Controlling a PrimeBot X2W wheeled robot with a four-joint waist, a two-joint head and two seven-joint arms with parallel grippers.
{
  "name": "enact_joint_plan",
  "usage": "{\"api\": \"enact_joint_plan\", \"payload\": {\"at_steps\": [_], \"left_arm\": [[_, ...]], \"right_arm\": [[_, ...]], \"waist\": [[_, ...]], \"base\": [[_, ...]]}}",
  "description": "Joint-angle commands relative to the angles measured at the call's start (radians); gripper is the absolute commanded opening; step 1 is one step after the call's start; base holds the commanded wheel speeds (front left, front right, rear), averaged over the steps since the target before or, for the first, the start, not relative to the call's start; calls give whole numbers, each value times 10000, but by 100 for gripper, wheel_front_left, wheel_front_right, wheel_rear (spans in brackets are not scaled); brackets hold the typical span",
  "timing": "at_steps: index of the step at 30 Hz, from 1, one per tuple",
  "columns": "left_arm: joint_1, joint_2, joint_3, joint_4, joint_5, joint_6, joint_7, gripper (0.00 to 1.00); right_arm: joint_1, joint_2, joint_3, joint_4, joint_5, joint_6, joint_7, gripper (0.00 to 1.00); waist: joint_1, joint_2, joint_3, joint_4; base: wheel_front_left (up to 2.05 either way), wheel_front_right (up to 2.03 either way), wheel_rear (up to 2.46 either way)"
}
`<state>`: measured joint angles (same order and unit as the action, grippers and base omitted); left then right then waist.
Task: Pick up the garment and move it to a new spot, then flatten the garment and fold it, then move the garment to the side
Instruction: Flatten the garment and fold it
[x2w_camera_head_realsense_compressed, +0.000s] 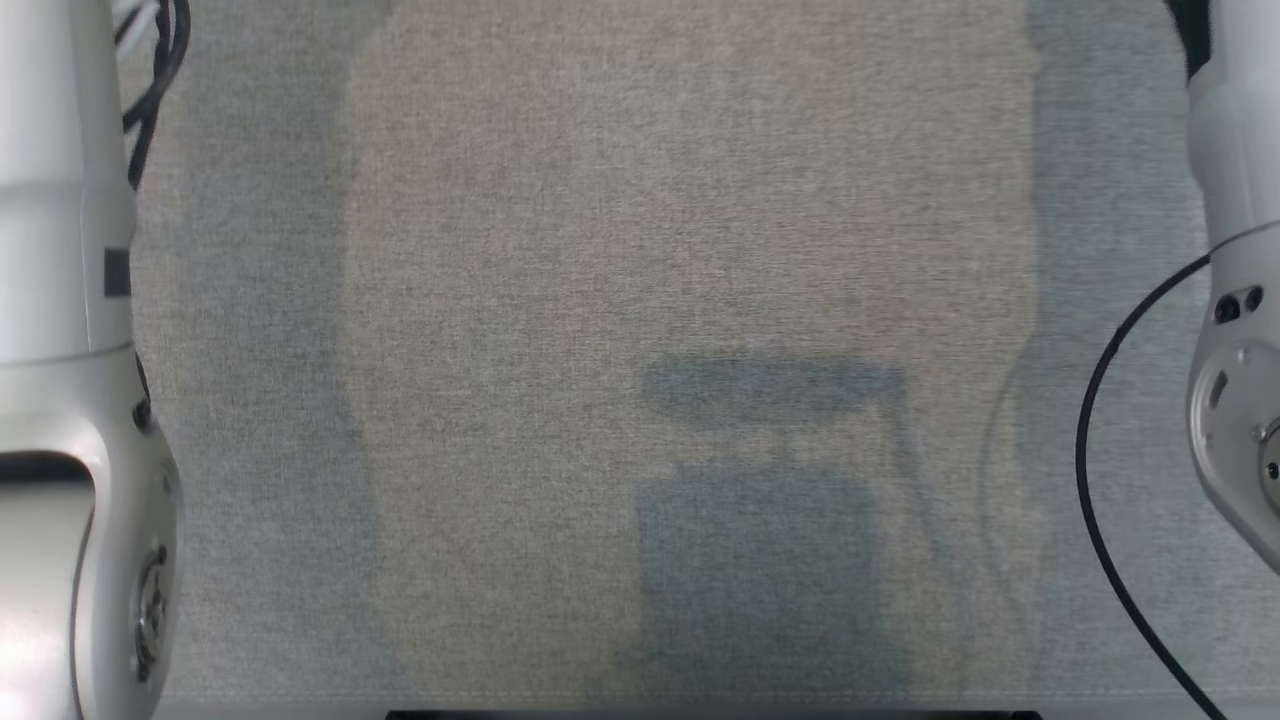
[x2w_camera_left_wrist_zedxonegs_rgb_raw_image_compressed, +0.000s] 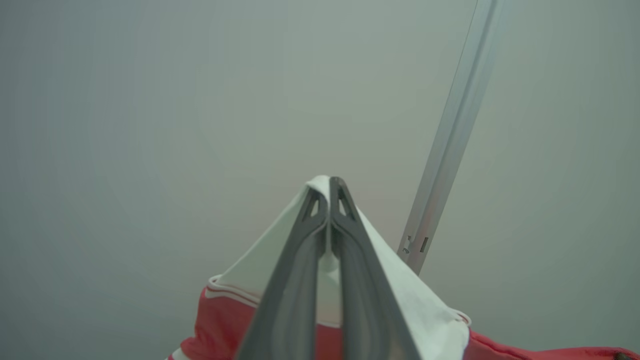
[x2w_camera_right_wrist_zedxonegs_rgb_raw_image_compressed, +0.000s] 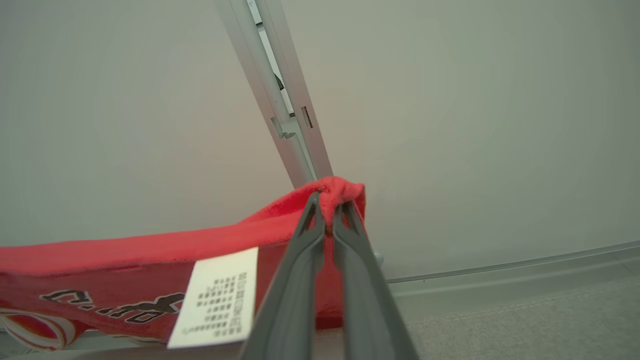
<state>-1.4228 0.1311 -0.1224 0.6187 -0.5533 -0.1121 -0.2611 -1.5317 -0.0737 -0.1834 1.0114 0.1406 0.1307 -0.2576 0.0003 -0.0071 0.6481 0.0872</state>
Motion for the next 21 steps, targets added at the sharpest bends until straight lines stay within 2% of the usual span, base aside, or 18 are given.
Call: {"api": "enact_joint_plan", "payload": {"at_steps": [1, 6, 9, 15, 21], "left_arm": [[100, 17, 133, -162, 23, -49, -53, 0], [1552, -87, 913, -1306, -54, -196, -47, 0], [2614, 19, 698, -2395, -393, -192, -38, 0], [5381, 309, 349, -4421, -1236, -189, -38, 0], [8160, 228, 504, -5999, -1758, -189, -40, 0]], "right_arm": [[115, -30, 52, 26, -42, 0, -76, 0], [781, -7, 538, -413, 445, 0, -76, 0], [1281, -25, 1138, -847, 1013, 0, -78, 0], [2977, -524, 2086, -1892, 2388, 0, -80, 0], [5359, -1148, 2104, -3626, 3682, -3, -81, 0]], "waist": [[-3, 71, 781, 537], [-3, 71, 875, 489], [-3, 71, 748, 426], [-3, 71, 138, 307], [-3, 71, -632, 300]], "base": [[0, 0, 0], [0, 0, 0], [0, 0, 0], [0, 0, 0], [0, 0, 0]]}}
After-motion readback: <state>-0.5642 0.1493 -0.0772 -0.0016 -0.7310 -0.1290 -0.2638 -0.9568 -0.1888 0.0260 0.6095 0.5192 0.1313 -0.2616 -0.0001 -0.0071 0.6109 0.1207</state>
